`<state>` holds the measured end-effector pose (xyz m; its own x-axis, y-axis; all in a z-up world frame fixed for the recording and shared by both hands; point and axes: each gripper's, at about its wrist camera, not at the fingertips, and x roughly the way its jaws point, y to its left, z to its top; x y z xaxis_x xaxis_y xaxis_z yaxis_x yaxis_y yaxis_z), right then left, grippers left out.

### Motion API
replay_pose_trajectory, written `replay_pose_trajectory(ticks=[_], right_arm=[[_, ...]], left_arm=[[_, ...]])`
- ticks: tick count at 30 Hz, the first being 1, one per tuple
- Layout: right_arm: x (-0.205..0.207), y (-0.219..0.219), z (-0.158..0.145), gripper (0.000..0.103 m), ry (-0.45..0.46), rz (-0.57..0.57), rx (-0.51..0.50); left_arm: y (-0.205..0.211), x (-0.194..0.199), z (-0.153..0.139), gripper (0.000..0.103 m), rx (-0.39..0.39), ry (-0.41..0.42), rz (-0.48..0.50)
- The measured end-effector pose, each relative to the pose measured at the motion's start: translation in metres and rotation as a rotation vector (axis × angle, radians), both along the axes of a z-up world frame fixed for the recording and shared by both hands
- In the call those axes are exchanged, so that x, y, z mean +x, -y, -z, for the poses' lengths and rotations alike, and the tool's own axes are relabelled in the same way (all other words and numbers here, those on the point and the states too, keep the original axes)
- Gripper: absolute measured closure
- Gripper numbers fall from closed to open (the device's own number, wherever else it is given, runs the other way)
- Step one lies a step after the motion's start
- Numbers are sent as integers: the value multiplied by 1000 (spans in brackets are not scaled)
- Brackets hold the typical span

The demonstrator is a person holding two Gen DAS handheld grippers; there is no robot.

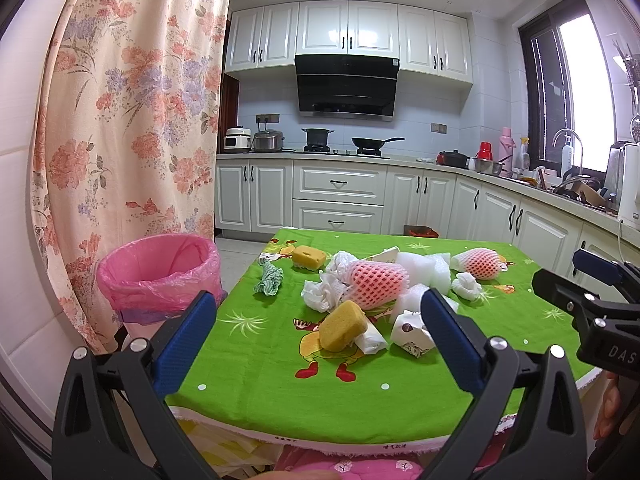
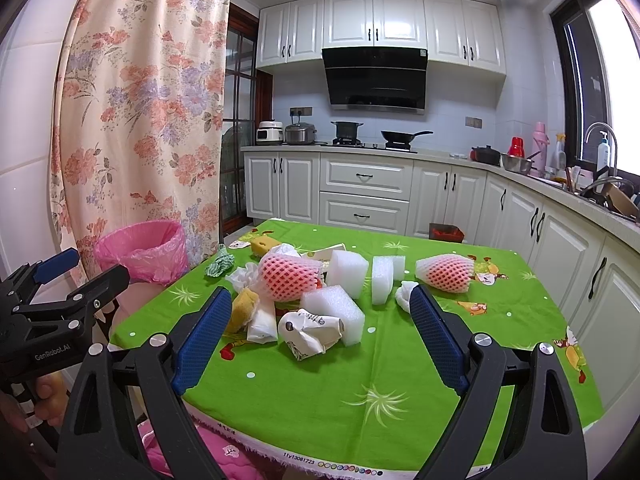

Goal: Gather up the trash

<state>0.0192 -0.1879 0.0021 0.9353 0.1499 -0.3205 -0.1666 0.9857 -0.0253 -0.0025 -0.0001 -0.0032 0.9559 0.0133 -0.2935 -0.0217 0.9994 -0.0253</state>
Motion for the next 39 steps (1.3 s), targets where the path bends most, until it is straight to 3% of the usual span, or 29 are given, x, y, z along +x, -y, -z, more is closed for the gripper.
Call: replay_pose_trajectory(ticks=[39], right_arm=[[0,0,2,18,-12,5,6]], left_arm=[[5,-2,1,4,3,-7,6]])
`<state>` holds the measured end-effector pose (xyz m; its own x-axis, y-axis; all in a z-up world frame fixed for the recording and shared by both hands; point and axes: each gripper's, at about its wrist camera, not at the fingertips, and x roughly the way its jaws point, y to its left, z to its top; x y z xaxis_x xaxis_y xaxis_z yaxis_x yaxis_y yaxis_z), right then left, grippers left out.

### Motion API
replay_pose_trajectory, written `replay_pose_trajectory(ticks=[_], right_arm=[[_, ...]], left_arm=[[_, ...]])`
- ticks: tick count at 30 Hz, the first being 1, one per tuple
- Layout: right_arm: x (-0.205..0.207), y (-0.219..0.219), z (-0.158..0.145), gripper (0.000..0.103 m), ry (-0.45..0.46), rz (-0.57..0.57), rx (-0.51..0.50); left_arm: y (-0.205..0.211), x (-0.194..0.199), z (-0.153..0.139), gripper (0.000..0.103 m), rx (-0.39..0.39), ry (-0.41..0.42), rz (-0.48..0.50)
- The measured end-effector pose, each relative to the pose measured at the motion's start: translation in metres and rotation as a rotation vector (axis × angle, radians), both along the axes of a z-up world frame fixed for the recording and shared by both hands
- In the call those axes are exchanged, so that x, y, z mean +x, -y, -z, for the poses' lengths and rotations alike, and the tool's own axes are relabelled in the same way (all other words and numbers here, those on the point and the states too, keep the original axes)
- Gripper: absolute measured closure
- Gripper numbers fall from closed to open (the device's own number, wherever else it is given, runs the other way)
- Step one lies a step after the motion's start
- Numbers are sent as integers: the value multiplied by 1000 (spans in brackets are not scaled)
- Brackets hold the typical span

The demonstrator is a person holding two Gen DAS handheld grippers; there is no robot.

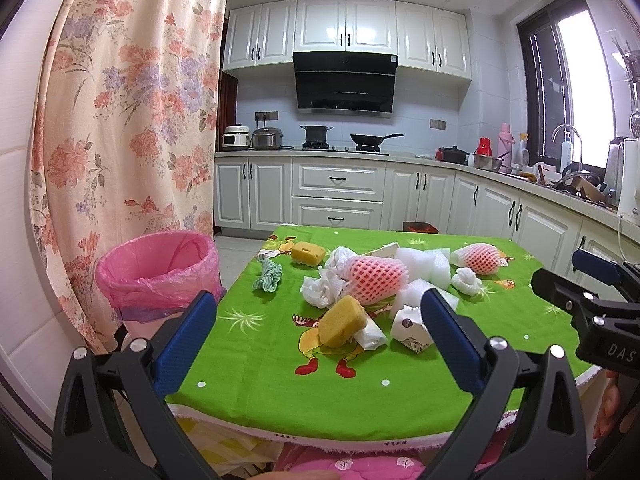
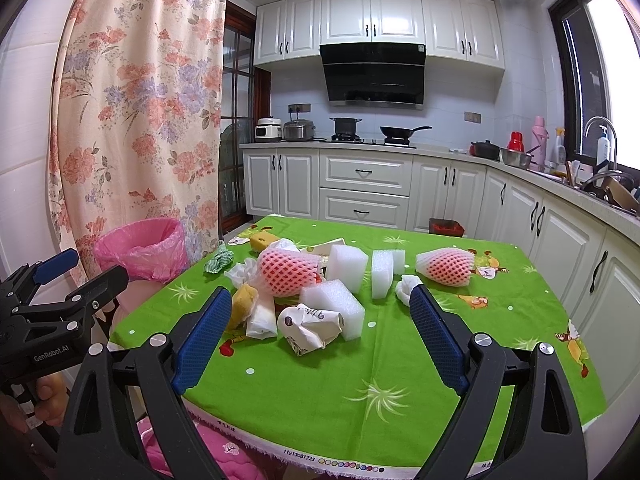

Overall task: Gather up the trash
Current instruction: 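Grasp the yellow sponge with the left tool while the right tool grasps the crumpled paper cup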

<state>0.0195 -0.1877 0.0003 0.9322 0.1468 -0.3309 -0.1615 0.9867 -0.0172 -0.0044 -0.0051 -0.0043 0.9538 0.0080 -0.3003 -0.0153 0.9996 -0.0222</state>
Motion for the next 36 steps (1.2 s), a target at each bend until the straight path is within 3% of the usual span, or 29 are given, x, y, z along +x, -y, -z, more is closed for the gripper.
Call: replay_pose_trajectory(ticks=[9,20,26,36], right_arm=[[14,10,14,18,-19,38,9],[81,67,48,18,-117,198,53],[116,74,74,18,-214,135,117],[150,5,109,19,-361,-19,102]], left_arm=[[-2,13,7,4,-3,-28,19],[5,88,41,4,-68,-170,51],[8,128,65,4,-9,-245,38],[-35,162,99,7,-4,-357,-8]])
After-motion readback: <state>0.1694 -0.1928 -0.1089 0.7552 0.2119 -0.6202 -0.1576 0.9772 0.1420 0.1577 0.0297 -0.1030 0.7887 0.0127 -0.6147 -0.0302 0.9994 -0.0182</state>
